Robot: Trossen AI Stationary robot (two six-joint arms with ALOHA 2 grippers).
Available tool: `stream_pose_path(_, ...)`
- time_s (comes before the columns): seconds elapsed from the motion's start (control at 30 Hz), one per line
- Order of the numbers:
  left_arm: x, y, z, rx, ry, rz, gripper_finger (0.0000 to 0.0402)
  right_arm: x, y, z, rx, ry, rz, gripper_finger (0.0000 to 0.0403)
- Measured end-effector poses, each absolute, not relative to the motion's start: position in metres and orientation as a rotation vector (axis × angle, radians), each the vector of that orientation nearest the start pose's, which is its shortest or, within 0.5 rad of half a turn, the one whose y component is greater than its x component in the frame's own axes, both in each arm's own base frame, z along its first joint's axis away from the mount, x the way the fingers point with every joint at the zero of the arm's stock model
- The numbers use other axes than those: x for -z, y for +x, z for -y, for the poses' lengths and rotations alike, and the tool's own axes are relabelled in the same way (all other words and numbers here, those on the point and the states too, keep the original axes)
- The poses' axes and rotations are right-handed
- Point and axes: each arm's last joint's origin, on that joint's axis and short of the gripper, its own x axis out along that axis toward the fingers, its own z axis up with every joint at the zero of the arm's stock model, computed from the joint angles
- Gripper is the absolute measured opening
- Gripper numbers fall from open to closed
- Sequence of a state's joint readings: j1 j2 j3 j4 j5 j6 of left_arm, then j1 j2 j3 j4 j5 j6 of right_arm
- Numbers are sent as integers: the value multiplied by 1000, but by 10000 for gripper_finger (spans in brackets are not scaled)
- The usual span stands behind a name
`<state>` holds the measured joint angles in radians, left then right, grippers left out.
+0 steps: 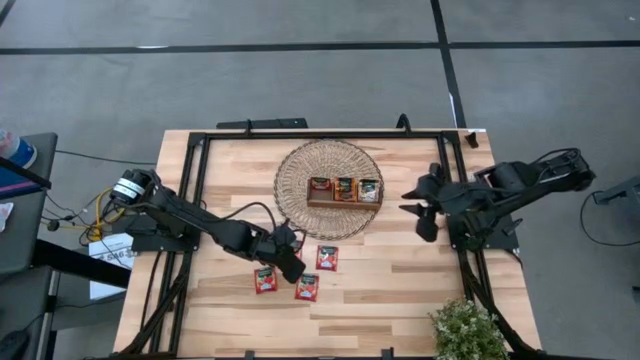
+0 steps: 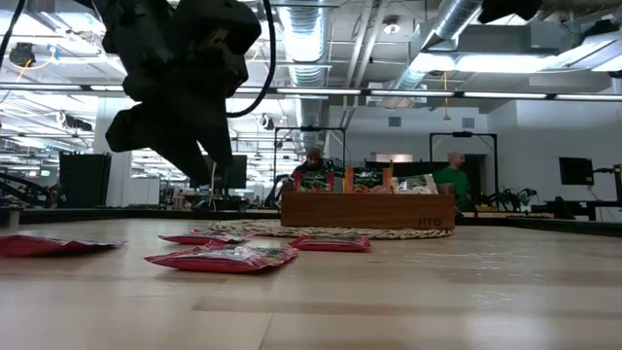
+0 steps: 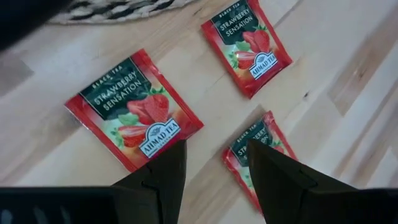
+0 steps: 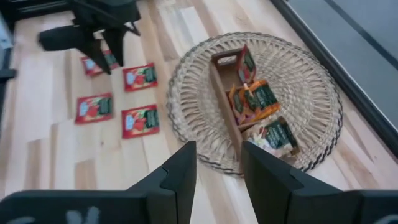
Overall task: Pick & Place Tea
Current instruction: Put the red tea bag into the left slot of the wooden organizer
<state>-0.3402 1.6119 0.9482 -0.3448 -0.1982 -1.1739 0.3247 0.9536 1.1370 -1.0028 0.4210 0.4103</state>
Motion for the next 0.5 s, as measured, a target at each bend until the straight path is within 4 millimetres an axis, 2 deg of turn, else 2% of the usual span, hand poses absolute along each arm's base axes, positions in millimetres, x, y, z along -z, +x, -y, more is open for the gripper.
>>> stream_pose_path(0.13, -182, 295, 104, -450, -850, -902, 162, -356, 143, -43, 196, 85, -702, 118)
stream_pose_path(0.2, -182, 293, 107, -438, -840, -907, 162, -351, 139, -45, 173, 81, -692, 118)
stream_pose_path(0.37, -183, 292, 113, -362, -680, -915, 162, -325, 136, -51, 122, 109, -640, 118)
stream_pose_path(0.5, -187, 294, 111, -303, -586, -937, 162, -315, 139, -56, 86, 125, -592, 118)
